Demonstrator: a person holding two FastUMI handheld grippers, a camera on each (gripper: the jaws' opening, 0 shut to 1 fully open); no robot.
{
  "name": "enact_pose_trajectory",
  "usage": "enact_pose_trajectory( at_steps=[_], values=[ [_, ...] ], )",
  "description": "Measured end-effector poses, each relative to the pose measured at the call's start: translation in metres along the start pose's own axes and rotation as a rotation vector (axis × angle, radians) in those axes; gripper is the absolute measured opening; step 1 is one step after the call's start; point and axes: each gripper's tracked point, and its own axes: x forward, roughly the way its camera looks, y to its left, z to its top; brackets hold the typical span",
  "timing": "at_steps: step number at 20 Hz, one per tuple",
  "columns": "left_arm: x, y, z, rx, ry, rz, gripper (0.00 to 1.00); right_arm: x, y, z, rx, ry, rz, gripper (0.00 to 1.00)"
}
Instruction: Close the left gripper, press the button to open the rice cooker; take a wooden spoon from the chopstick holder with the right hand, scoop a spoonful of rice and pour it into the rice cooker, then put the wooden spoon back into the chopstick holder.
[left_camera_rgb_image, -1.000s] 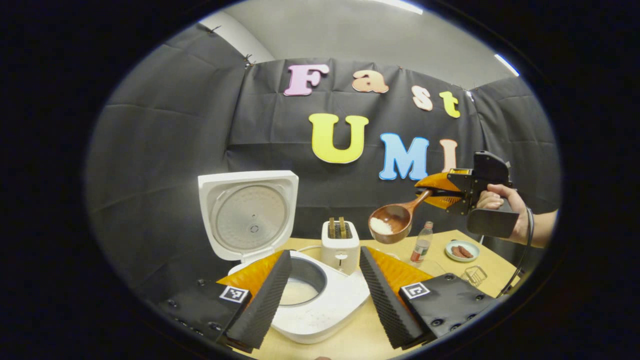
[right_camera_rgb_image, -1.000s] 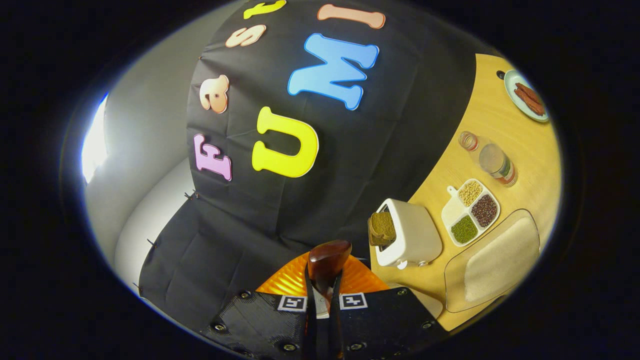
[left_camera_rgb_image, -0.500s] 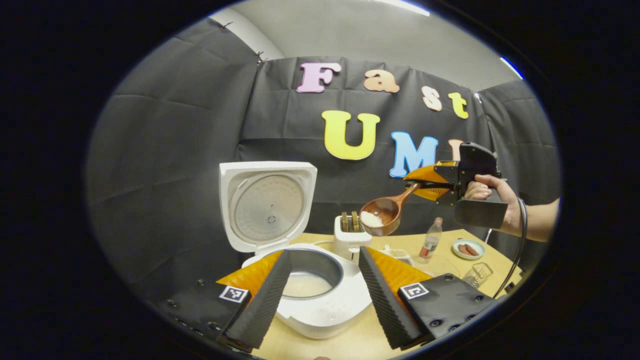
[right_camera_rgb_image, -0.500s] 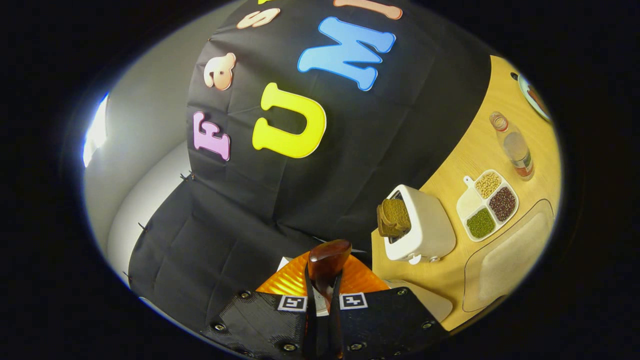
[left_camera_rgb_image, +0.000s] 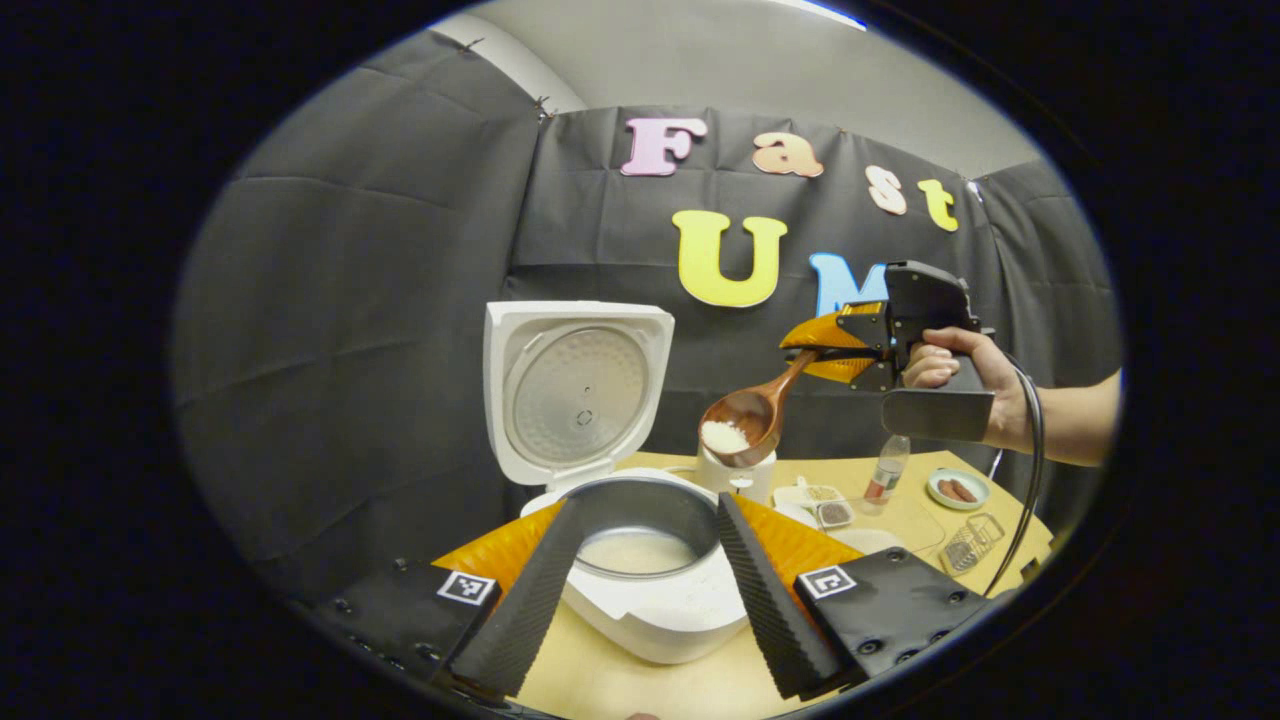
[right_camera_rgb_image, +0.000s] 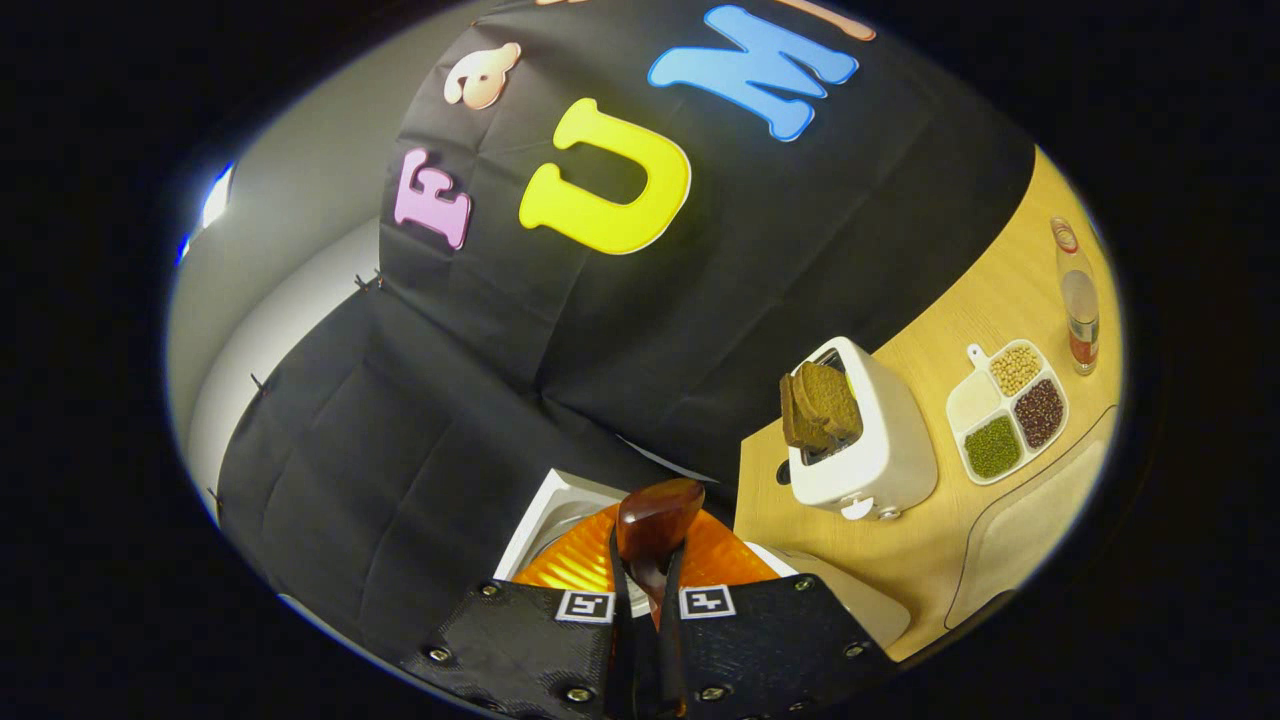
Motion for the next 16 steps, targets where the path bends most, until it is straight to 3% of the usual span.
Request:
enact_pose_trajectory(
  at_steps=[1,2,3,4,7,11,12,16],
  values=[
    [-0.003,0.002,-0.002,0.000,0.003,0.005,0.90,0.008,0.002,-0.006,-0.035,0.010,-0.004,0.09],
    [-0.005,0.004,-0.001,0.004,0.003,0.012,0.95,0.016,0.003,-0.012,-0.072,0.022,-0.013,0.09],
    [-0.006,0.004,0.000,0.010,0.000,0.018,0.90,0.024,0.004,-0.018,-0.104,0.034,-0.018,0.09],
    [-0.008,0.005,-0.001,0.014,0.000,0.023,0.95,0.031,0.005,-0.025,-0.140,0.047,-0.022,0.09],
    [-0.012,0.007,-0.002,0.024,0.007,0.041,0.94,0.046,0.015,-0.050,-0.297,0.098,-0.018,0.09],
    [-0.018,0.006,-0.006,0.020,0.011,0.056,0.95,0.067,0.047,-0.074,-0.638,0.143,0.053,0.09],
    [-0.019,0.006,-0.009,0.016,0.017,0.059,0.90,0.068,0.054,-0.085,-0.742,0.153,0.076,0.09],
    [-0.027,0.010,-0.011,0.010,0.015,0.081,0.90,0.059,0.078,-0.127,-1.134,0.200,0.194,0.09]
  ],
)
